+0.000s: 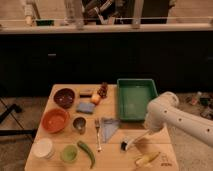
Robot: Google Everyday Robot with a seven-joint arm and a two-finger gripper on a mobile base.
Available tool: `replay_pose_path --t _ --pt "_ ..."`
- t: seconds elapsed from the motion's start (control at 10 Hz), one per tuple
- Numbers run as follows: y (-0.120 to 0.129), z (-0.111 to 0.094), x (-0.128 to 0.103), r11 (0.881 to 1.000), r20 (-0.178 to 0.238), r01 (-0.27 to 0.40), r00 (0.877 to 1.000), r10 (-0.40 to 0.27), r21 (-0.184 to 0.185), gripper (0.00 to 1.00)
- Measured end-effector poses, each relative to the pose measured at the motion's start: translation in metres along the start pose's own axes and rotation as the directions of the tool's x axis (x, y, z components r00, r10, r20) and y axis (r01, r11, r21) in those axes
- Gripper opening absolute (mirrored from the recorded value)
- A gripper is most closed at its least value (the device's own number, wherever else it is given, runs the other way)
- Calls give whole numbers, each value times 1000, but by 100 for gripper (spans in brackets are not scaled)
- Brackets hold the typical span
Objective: Wipe table surface with brush
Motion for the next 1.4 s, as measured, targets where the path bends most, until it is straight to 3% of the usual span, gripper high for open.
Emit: replay_pose_path --t 0.4,0.7,1.0,1.4 --pt "-23 9 -88 993 56 121 991 -120 -14 0" --pt "-27 11 -104 991 54 130 990 -128 -31 0" --pt "-21 11 -76 995 30 90 996 -88 -44 0" --pt "1 5 0 999 -21 -5 1000 4 -44 0"
